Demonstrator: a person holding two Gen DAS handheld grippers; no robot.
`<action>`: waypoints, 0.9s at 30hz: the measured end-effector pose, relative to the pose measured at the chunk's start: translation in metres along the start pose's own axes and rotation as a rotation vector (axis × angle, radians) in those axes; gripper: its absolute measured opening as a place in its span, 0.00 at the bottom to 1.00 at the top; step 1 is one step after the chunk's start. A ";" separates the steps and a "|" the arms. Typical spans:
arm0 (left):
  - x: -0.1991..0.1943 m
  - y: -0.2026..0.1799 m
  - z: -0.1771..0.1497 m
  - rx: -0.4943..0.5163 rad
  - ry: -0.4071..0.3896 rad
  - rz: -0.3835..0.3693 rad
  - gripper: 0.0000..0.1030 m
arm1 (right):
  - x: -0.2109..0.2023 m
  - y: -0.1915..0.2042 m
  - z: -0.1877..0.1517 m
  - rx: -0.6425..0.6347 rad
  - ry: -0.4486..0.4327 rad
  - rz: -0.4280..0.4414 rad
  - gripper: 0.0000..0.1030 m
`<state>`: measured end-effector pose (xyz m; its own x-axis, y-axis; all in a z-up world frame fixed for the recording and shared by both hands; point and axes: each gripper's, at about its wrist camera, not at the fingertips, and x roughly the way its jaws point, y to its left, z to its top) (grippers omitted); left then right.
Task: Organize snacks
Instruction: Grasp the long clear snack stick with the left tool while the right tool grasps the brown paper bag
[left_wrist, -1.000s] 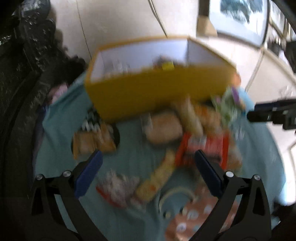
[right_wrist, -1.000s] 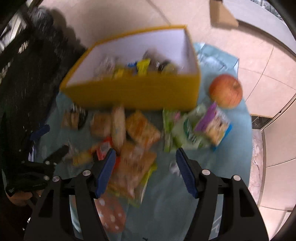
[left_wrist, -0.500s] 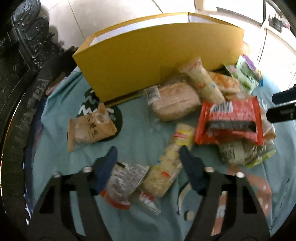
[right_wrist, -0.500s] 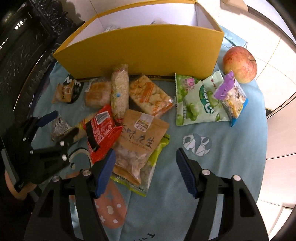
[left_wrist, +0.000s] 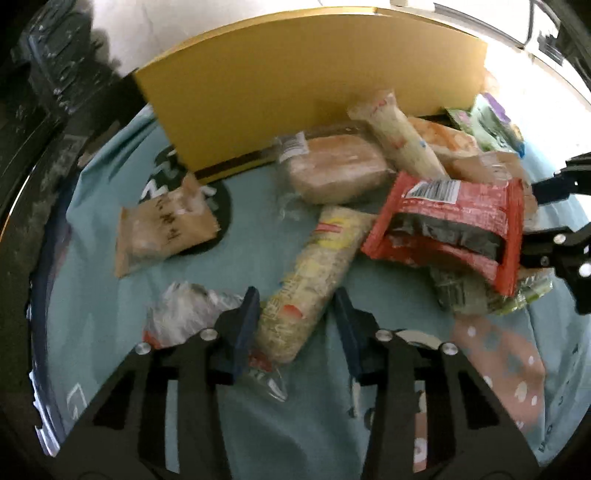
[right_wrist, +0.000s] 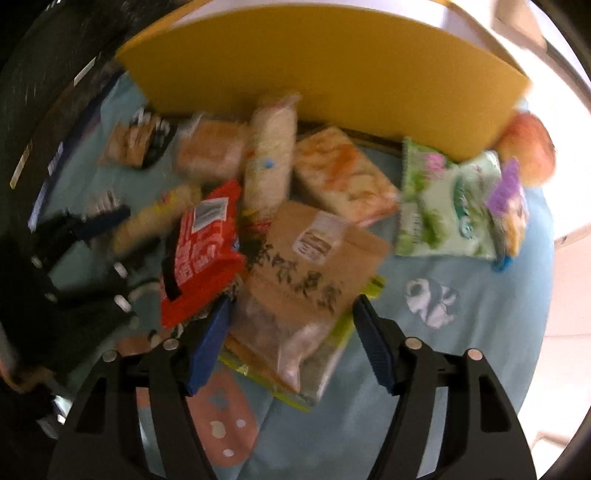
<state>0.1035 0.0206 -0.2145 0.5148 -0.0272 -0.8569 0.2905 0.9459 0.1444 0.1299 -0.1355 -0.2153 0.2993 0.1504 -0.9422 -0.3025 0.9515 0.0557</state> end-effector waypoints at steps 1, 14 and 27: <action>0.000 0.000 -0.001 0.001 0.001 0.001 0.40 | 0.002 0.000 0.003 -0.007 -0.008 -0.023 0.68; 0.001 0.004 -0.008 -0.047 0.008 -0.074 0.34 | -0.001 -0.057 -0.013 0.177 0.068 0.124 0.32; -0.040 0.004 0.003 -0.086 -0.078 -0.143 0.27 | -0.040 -0.075 -0.036 0.226 -0.023 0.166 0.28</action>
<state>0.0860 0.0242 -0.1783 0.5350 -0.1851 -0.8243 0.2964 0.9548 -0.0220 0.1078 -0.2224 -0.1937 0.2834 0.3127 -0.9066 -0.1404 0.9487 0.2833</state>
